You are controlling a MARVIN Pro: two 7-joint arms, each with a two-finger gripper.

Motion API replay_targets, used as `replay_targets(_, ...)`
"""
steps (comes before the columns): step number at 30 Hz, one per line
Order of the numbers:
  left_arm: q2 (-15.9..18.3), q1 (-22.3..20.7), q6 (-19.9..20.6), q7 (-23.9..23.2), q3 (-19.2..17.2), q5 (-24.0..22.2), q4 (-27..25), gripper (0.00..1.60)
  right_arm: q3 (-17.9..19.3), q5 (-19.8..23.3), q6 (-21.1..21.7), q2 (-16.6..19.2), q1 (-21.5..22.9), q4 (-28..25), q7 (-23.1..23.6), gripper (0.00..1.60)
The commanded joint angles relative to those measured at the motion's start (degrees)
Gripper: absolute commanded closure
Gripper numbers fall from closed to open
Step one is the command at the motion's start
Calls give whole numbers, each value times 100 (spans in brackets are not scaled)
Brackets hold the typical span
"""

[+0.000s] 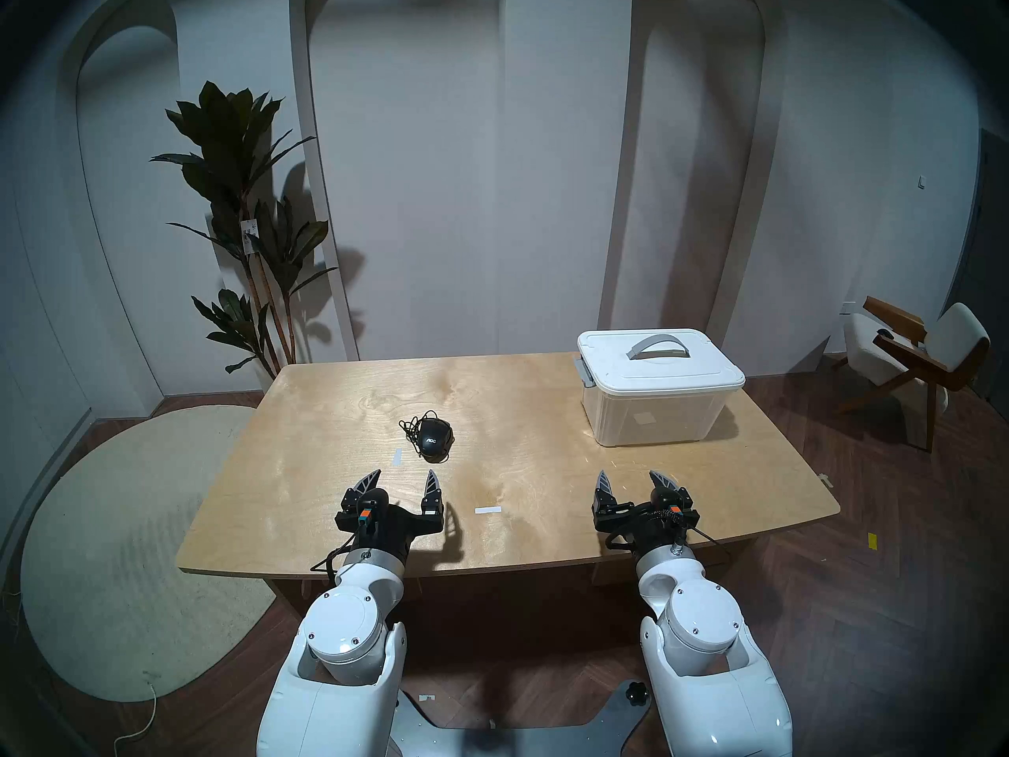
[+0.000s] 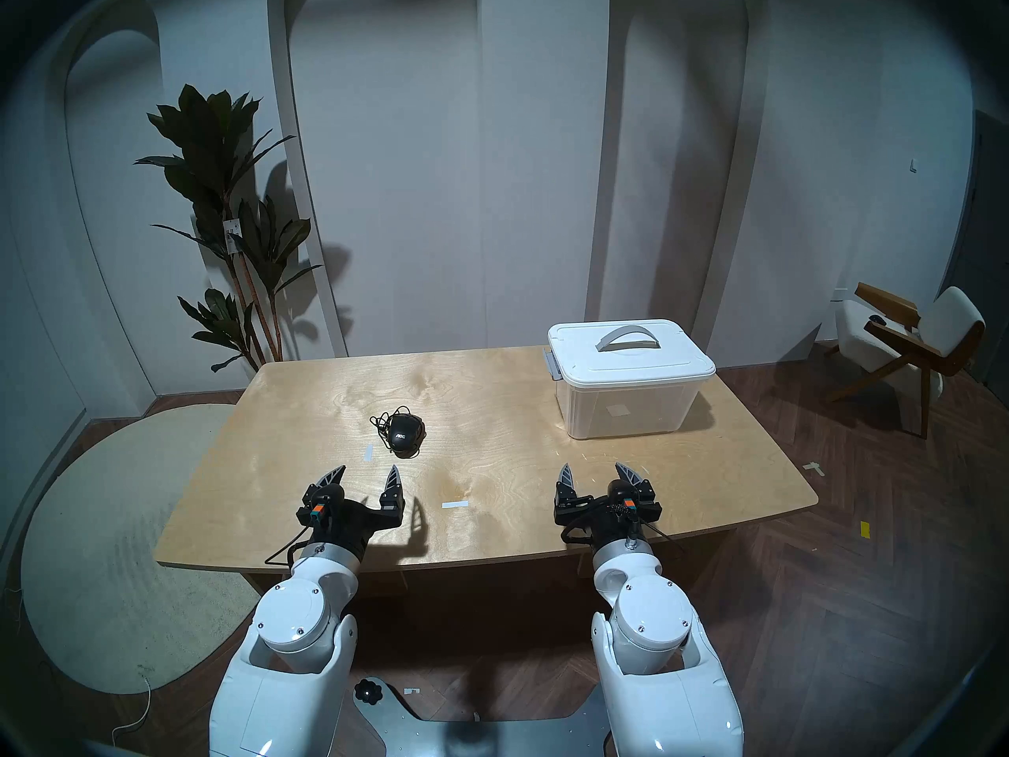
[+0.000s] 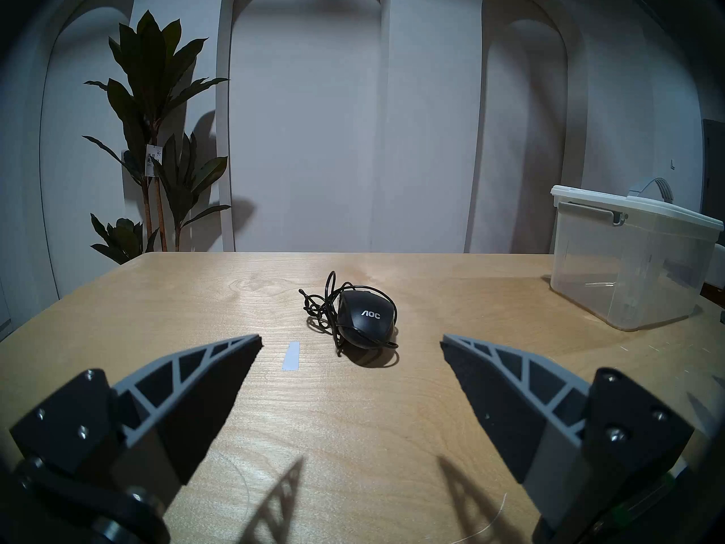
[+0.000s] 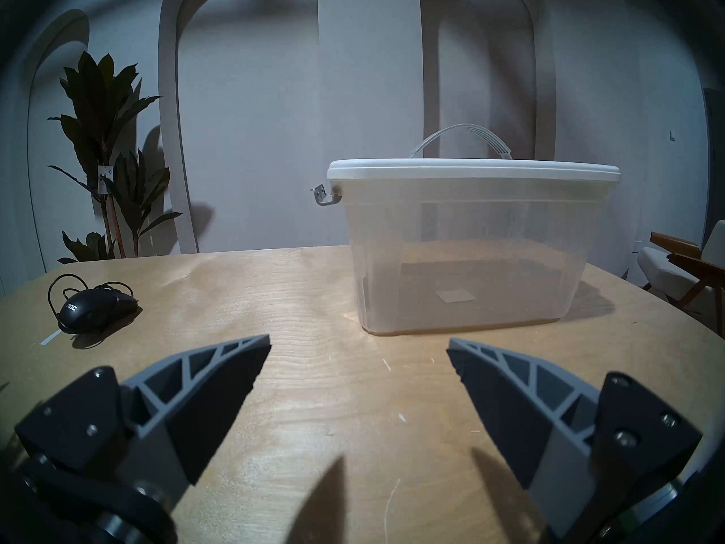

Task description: Open a storage container and put mouse inside

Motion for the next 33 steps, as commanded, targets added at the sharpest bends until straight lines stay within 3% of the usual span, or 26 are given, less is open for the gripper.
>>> replay_targets(1, 0, -21, -21, 2, -3, 1, -92, 0, -201, 344, -197, 13, 321, -211, -224, 0)
replay_targets(5, 0, -23, -23, 2, -3, 1, -88, 0, -386, 318, -501, 49, 470, -179, -575, 0)
replay_targets(10, 0, -26, -24, 2, -3, 1, -83, 0, -405, 940, -281, -1, 739, -376, -688, 0)
replay_targets(15, 0, -25, -25, 2, -3, 1, -84, 0, -525, 1262, -209, -13, 1082, -305, -872, 0)
replay_targets(22, 0, -27, -25, 2, -2, 1, -82, 0, -621, 2031, -159, -64, 1498, -274, -1066, 0)
replay_targets(33, 0, -28, -26, 2, -2, 1, -79, 0, -652, 2747, -141, -179, 2157, -295, -1817, 0)
